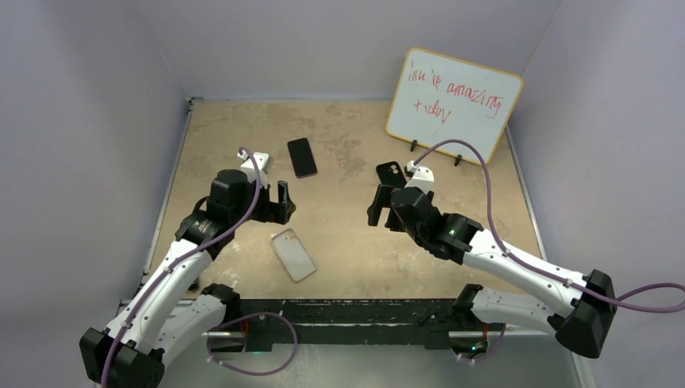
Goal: Put the phone into the phone case
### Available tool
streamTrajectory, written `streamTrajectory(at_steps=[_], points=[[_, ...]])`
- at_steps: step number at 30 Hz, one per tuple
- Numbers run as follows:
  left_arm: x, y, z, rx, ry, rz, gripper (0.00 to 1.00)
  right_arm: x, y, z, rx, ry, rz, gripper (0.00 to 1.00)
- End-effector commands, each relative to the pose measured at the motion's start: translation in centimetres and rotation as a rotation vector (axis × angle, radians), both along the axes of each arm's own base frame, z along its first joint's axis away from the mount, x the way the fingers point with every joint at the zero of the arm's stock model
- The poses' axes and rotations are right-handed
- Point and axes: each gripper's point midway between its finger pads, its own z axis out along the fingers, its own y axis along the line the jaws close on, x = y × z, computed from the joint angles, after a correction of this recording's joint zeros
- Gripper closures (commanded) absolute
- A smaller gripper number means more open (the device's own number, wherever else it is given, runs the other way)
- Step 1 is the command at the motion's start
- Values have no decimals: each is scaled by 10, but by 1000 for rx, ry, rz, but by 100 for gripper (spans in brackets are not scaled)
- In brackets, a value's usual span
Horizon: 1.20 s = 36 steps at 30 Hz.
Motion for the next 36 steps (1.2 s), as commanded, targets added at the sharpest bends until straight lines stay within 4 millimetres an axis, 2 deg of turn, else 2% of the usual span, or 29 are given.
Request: streamTrajectory(at_steps=[1, 10, 13, 16, 20, 23, 25, 31, 34, 36], points=[[6, 1, 11, 1, -34, 14, 7, 5, -4, 14, 21, -35, -41, 1], [12, 1, -5, 20, 26, 40, 8, 5, -5, 11, 14, -39, -40, 1], [22, 16, -14, 58, 76, 168, 8, 3, -7, 6, 7, -33, -39, 1], [35, 22, -12, 92, 95, 233, 8, 1, -5, 5, 13, -27, -21, 1], [60, 8, 11, 118, 74, 164, 8, -6, -2, 6, 26, -19, 28, 1], [89, 13, 20, 179, 56, 222, 7, -12, 8, 8, 50, -38, 114, 1], [108, 13, 17, 197, 71, 256, 6, -17, 15, 12, 63, -50, 186, 1], [168, -8, 12, 117, 88, 331, 10, -33, 27, 26, 93, -91, 350, 1], [194, -8, -2, 130, 107, 414, 9, -35, 25, 26, 106, -94, 350, 1], [205, -6, -21, 158, 143, 470, 8, -39, 25, 27, 118, -90, 356, 1]])
